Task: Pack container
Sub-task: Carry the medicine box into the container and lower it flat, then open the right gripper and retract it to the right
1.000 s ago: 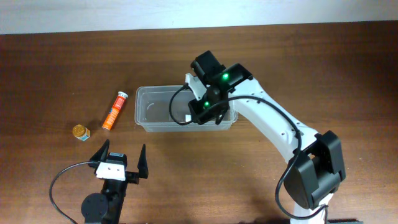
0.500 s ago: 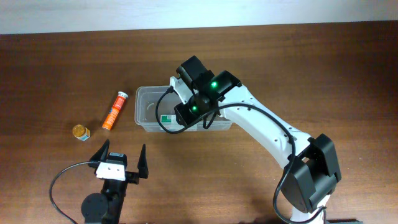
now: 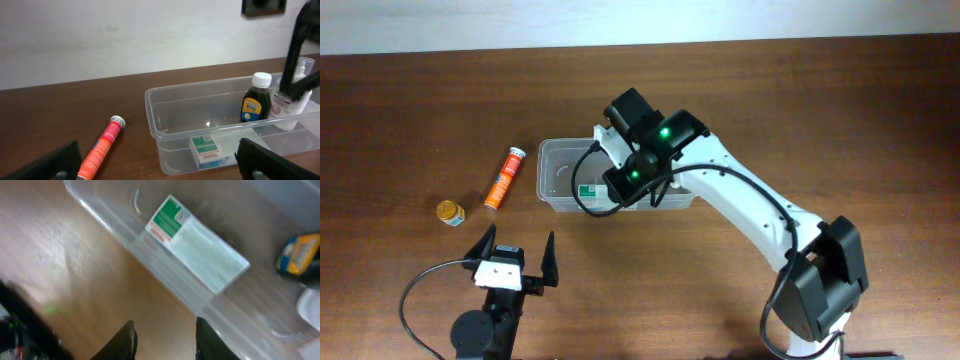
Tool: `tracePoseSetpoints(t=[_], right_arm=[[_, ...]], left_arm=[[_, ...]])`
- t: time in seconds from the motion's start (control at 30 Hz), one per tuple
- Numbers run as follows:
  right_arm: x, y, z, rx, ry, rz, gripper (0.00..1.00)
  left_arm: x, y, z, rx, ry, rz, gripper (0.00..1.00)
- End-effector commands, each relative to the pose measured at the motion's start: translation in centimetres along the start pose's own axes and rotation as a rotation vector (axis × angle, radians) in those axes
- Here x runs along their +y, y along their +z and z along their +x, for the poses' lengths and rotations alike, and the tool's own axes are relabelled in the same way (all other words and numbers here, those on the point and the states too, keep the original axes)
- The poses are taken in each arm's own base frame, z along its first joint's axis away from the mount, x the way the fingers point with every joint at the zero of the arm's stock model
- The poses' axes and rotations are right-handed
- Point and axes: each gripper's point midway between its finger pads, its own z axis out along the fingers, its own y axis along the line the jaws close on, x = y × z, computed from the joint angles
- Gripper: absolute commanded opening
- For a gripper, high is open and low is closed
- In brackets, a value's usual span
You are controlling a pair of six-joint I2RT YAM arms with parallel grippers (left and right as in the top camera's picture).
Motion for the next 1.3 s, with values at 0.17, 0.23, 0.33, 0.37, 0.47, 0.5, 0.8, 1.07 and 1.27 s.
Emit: tracePoseSetpoints(t=[0.17,0.23,0.33,0.37,0.47,0.5,0.8,1.07,1.27], right_arm=[[-3.4,-10.5,-1.7,-0.082,0.039,0.193,0.47],[-5.0,-12.1,-1.0,-0.074,0.09,0.209,0.47],[-8.1,-13.8,0.6,-0.05,0.19,0.232,0.49],[-9.1,-14.2,1.1,-0.043,0.22,0.238,0.51],[-12.8,-15.5,2.6,-0.038,0.329,0.263,0.65],[-14.2,-16.1,3.0,-0.047,0.374,0.273,0.68],[-23.9,-20.4,7.5,-0.121,0.655,0.351,0.99],[-28.1,-22.6,9.4,-0.189,0.753,0.399,0.98],[-30.4,-23.8,11.2,-0.213,0.816,0.429,0.98]], left_arm=[[0.1,0.0,0.2,0.0,0.015,-0.004,0.99],[0.1,0.0,0.2,0.0,0.015,-0.004,0.99],[0.1,0.0,0.2,0.0,0.015,-0.004,0.99],[0.1,0.0,0.2,0.0,0.015,-0.004,0.99],[0.1,0.0,0.2,0.0,0.015,-0.004,0.99],[0.1,0.0,0.2,0.0,0.015,-0.004,0.99],[0.1,0.0,0.2,0.0,0.015,-0.004,0.99],[0.1,0.0,0.2,0.0,0.015,-0.004,0.99],[0.1,0.0,0.2,0.001,0.015,-0.005,0.99]])
